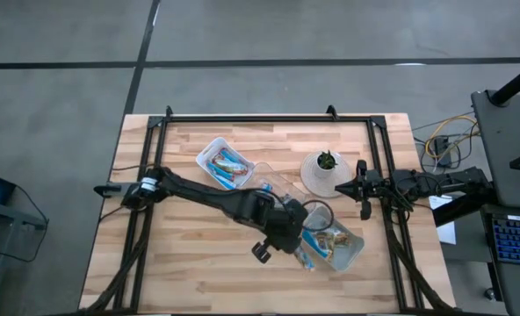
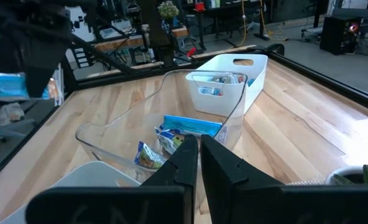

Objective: Pick and place Granola Bars by type
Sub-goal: Put the orange granola bar into the gray bin, then return to Home Position

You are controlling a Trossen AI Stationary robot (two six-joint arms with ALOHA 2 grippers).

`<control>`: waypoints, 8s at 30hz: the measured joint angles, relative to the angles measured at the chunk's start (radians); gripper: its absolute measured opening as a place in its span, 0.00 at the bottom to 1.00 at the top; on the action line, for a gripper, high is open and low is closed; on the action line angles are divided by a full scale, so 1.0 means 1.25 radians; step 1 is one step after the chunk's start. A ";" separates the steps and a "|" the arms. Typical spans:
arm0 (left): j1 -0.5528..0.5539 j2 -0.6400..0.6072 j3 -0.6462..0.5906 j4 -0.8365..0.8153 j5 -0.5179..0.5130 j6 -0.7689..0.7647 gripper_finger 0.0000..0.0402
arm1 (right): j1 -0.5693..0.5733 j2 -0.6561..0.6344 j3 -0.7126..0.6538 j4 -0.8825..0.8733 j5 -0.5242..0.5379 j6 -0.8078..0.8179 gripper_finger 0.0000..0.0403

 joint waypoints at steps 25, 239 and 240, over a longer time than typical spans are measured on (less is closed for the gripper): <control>0.087 0.014 0.018 0.299 0.160 -0.185 0.09 | 0.000 0.000 0.000 0.000 0.000 0.000 0.03; 0.219 -1.630 -1.660 0.731 -0.024 -0.392 0.00 | 0.000 0.000 0.000 0.000 0.000 0.000 0.03; 0.219 -1.630 -1.660 0.731 -0.042 -0.393 0.00 | 0.000 0.000 0.000 0.000 0.000 0.000 0.03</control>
